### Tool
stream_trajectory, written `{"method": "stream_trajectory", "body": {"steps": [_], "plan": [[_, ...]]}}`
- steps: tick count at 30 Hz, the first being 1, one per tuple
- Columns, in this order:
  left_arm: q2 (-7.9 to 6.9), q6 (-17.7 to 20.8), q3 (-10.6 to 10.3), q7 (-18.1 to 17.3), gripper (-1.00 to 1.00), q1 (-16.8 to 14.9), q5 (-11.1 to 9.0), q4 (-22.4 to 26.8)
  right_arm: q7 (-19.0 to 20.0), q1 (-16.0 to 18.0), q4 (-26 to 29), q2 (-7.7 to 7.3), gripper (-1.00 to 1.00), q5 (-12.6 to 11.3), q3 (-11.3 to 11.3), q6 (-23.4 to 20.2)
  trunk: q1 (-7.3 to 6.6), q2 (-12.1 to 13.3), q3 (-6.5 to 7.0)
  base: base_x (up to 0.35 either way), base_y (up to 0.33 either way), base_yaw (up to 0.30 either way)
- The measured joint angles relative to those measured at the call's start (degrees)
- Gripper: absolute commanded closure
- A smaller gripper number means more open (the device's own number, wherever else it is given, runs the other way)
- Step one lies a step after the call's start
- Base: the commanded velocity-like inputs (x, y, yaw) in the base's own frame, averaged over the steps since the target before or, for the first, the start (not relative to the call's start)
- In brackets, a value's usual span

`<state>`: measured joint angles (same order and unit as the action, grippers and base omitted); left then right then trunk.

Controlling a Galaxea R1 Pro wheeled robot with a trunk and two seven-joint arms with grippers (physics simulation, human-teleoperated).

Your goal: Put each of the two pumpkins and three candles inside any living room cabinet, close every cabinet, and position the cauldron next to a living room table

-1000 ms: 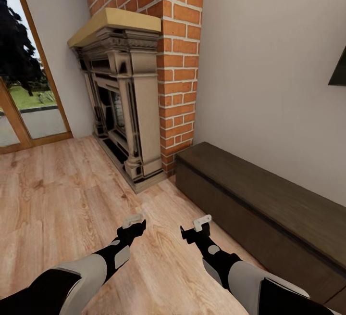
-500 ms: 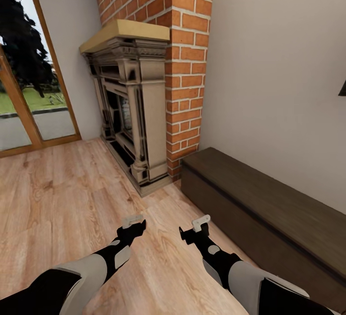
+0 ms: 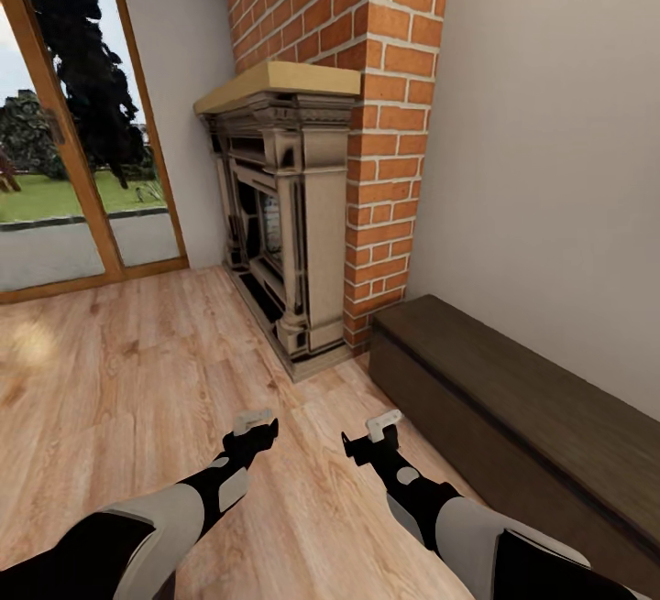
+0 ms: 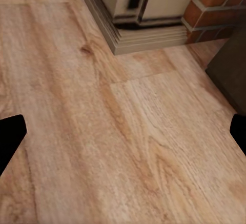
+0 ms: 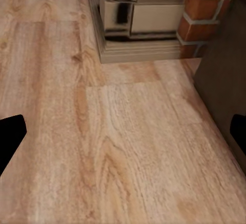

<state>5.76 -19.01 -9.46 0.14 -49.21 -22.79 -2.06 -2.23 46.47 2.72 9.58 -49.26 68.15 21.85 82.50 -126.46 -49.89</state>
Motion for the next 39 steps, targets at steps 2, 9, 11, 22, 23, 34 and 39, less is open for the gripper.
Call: {"method": "stream_trajectory", "body": {"steps": [2, 9, 11, 22, 23, 34, 39], "plan": [[0.0, -0.04, 0.02, 0.02, -1.0, 0.0, 0.0, 0.0, 0.0, 0.0, 0.0, 0.0, -1.0, 0.0, 0.0, 0.0, -0.23, 0.42, 0.31, 0.0, 0.0, 0.212], [0.0, -0.07, 0.07, 0.04, -1.0, 0.0, -0.01, 0.0, 0.0, 0.0, 0.0, 0.0, -1.0, 0.0, 0.0, 0.0, -0.23, 0.42, 0.76, 0.0, 0.0, 0.212], [0.0, -0.07, 0.08, 0.05, -1.0, 0.0, -0.01, 0.0, 0.02, 0.0, 0.0, 0.0, -1.0, 0.0, 0.0, 0.0, -0.23, 0.42, 0.89, 0.0, 0.0, 0.212], [0.0, -0.1, 0.08, 0.1, -1.0, 0.0, -0.01, 0.0, 0.24, -0.79, 0.0, 0.0, -1.0, 0.07, 0.0, -0.01, -0.23, 0.42, 1.6, 0.0, 0.0, 0.212], [0.0, -0.09, 0.09, 0.1, -1.0, 0.0, -0.01, 0.0, 0.24, -0.79, 0.0, 0.0, -1.0, 0.21, 0.0, -0.01, -0.23, 0.42, 1.66, 0.0, 0.0, 0.212], [0.0, -0.07, 0.09, 0.1, -1.0, 0.0, -0.01, 0.0, 0.24, -0.81, 0.01, 0.0, -1.0, 1.92, 0.0, -0.01, -0.23, 0.42, 2.37, 0.0, 0.0, 0.212], [0.0, -0.07, 0.09, 0.1, -1.0, 0.0, -0.03, 0.0, 0.24, -0.85, 0.01, 0.0, -1.0, 1.95, 0.0, -0.01, -0.23, 0.42, 2.69, 0.0, 0.0, 0.212]]}}
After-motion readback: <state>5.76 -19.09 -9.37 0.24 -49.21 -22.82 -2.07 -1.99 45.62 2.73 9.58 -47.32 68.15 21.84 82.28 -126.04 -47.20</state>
